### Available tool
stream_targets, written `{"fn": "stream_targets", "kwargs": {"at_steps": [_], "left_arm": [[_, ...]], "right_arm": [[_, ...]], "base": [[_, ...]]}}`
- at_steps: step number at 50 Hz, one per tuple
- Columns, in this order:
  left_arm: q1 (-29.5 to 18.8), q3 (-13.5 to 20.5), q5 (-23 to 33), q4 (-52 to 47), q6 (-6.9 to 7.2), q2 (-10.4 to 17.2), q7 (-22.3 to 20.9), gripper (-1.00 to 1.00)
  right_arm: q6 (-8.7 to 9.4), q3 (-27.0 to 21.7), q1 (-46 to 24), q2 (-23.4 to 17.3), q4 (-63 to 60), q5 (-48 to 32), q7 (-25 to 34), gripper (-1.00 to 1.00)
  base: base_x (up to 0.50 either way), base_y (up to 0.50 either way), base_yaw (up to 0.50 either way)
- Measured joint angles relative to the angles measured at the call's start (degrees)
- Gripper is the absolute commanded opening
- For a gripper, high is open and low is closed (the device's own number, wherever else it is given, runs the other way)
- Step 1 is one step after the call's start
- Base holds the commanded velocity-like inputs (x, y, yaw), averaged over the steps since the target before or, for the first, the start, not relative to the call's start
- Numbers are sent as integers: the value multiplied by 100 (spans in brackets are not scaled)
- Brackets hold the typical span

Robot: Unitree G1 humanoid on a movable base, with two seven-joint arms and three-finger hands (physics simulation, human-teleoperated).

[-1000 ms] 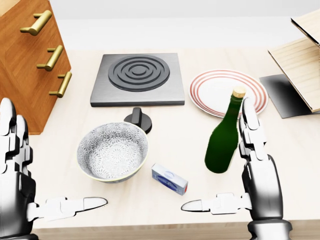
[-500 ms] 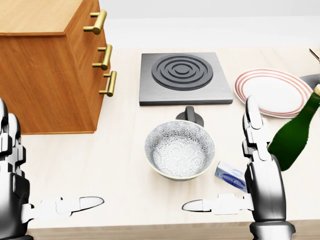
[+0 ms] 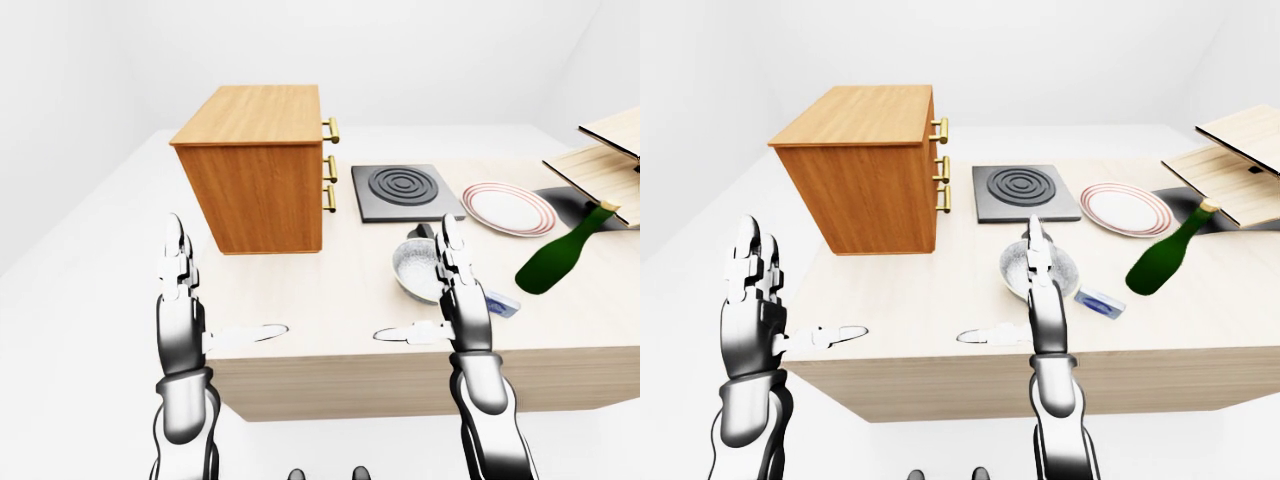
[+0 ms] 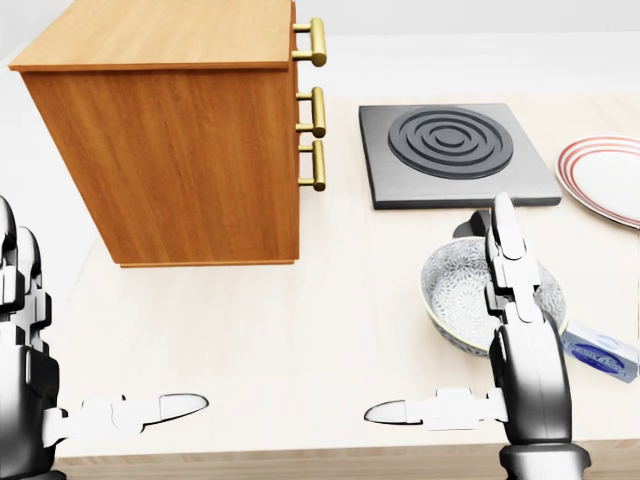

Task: Put the bowl on the top of the cabinet.

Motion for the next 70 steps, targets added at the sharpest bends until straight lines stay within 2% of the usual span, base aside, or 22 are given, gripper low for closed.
{"fn": "stream_targets", "kwargs": {"at_steps": [22,35,70], "left_arm": [[-10,-11,-4,34,0,3,-7,100],[-45,-34,-34,113,0,29,-37,100],[-105,-82,-92,244,0,31,-101,100]], "right_arm": [[0,-11,-9,-1,68,38,-3,100],[0,-30,-40,21,108,125,5,100],[0,-65,-85,-1,186,184,-18,100]], "base": [[0,50,0],[8,0,0],[32,0,0]]}}
